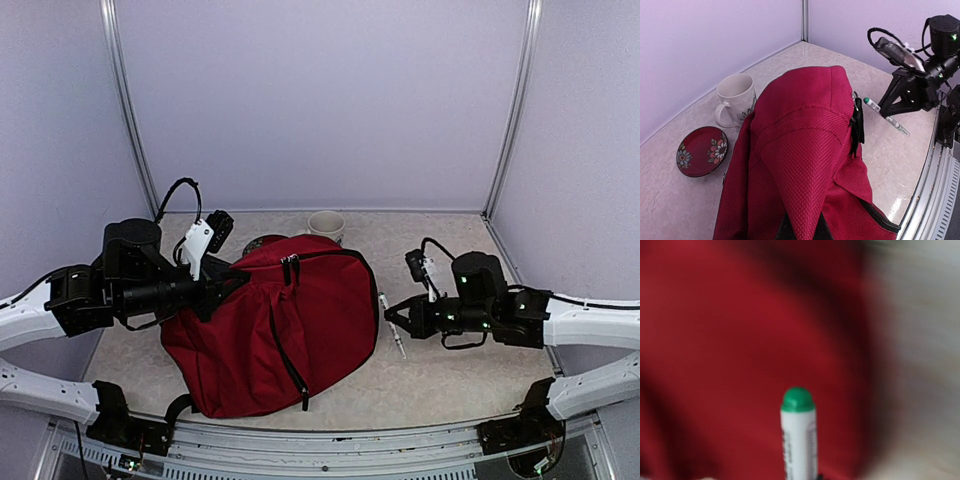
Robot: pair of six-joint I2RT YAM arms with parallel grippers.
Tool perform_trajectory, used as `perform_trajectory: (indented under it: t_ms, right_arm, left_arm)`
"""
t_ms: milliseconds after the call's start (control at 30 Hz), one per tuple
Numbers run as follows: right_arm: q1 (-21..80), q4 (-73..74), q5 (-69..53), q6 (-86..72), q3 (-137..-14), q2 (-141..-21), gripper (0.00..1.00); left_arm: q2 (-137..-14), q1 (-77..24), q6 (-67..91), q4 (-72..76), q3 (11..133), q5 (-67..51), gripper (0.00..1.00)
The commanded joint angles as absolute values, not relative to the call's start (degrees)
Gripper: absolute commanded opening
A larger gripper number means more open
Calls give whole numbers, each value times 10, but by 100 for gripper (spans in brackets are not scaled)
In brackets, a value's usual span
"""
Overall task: Pack the student bag
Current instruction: Pick up the pen from the center of the board, then place the pen in the lower front pocket of the bag.
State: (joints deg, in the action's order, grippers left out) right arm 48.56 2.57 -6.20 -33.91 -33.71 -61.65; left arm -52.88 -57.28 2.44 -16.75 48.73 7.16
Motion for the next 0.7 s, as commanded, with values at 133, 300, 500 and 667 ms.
perform_trajectory:
  t_ms: [133, 300, 500, 667]
  right_arm:
    - [663, -308, -147, -184, -393, -733, 0]
    - [677, -377, -170, -163, -456, -867, 0]
    - [676, -407, -189, -150, -493, -951, 0]
    - [676, -430, -220, -173, -524, -998, 0]
  left_arm:
    - [-522, -568, 29, -87, 492, 79, 0]
    - [-521, -566, 34, -83, 493, 73, 0]
    - [-513, -567, 37, -82, 490, 68, 0]
    - [-516, -567, 37, -76, 490, 64, 0]
